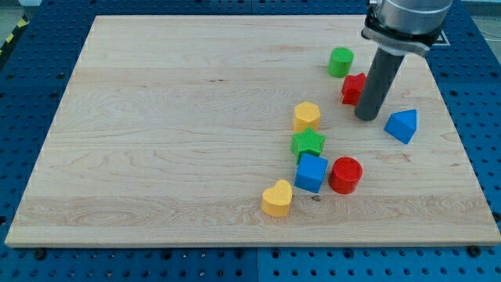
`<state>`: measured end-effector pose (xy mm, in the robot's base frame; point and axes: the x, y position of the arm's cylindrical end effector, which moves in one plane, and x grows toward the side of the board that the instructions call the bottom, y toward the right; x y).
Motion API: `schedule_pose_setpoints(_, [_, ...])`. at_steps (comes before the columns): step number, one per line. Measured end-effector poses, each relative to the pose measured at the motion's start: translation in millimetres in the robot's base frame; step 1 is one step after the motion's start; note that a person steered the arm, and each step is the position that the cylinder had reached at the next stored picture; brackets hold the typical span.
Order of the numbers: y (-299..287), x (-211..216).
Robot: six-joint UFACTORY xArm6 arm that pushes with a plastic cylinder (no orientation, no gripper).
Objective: Push green circle along with red star towards vertically
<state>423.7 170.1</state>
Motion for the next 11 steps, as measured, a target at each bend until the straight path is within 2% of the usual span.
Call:
schedule_pose_setpoints(1, [-2.2,-30.0])
schedule_pose_setpoints(2, [-2.7,-35.4])
schedule_pose_setpoints(4, [5.4,-17.0])
schedule_pose_setpoints(7, [15.8,-51.7])
schedule_pose_setpoints(9, [-22.4,-54.5])
schedule_pose_setpoints(11, [-29.3,-52.3])
